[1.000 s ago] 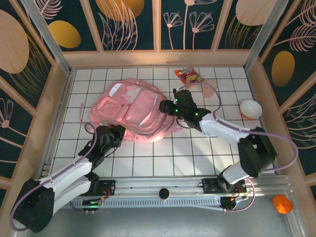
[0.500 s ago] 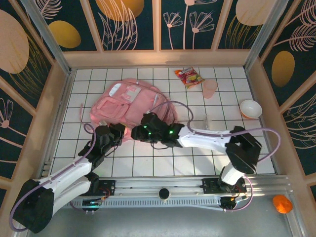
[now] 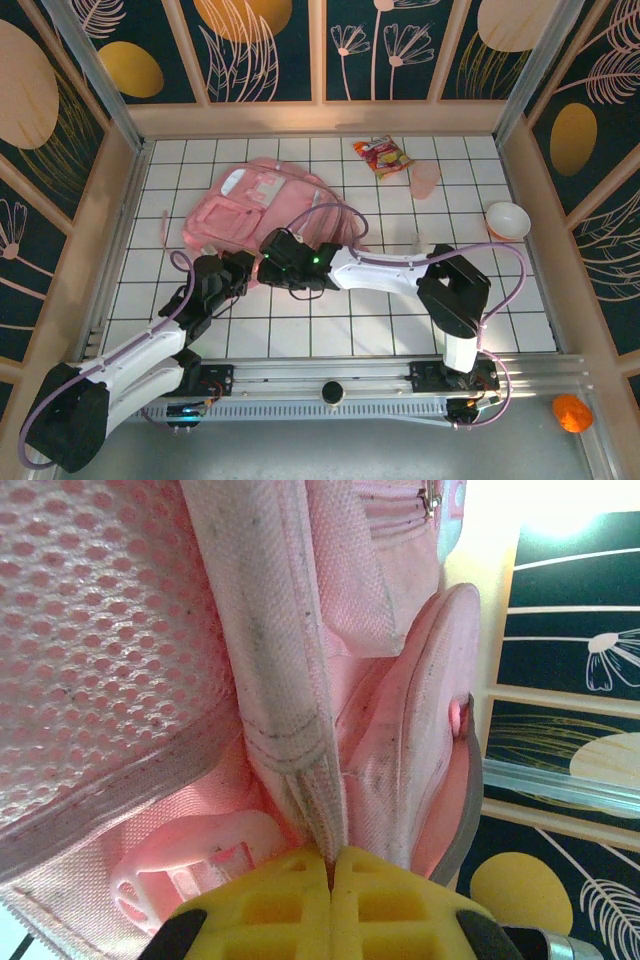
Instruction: Pack books, pencil case, and school supplies into a backpack
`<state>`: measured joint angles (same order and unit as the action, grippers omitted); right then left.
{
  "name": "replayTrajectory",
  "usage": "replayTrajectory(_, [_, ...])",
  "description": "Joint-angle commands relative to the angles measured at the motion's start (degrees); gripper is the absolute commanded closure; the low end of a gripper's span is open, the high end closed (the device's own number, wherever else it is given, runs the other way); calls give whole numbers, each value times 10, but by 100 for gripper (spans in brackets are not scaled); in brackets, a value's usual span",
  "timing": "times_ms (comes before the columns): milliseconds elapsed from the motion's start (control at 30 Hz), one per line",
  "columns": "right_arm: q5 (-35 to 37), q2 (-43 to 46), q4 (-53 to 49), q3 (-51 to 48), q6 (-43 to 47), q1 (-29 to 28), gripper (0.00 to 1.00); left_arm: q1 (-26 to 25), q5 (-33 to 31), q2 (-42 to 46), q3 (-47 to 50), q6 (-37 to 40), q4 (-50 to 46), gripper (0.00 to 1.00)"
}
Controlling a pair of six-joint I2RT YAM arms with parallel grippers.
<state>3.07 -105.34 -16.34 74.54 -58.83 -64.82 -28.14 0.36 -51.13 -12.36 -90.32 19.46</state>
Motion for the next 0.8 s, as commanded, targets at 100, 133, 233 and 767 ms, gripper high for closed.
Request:
replayTrajectory(100, [117,-15,-97,29,11,7,63,-2,12,4,1,-13,46,100])
replayTrajectory(133, [128,-14,-102,31,12,7,65,-1,12,4,1,-12,46,100])
replayTrajectory(233, [152,-8,-107,30,14,7,69,-2,14,2,-1,-7,44,100])
replayTrajectory(767, [143,44,-79,-18,19,-3,100,0,-25,14,-1,-5,-17,100])
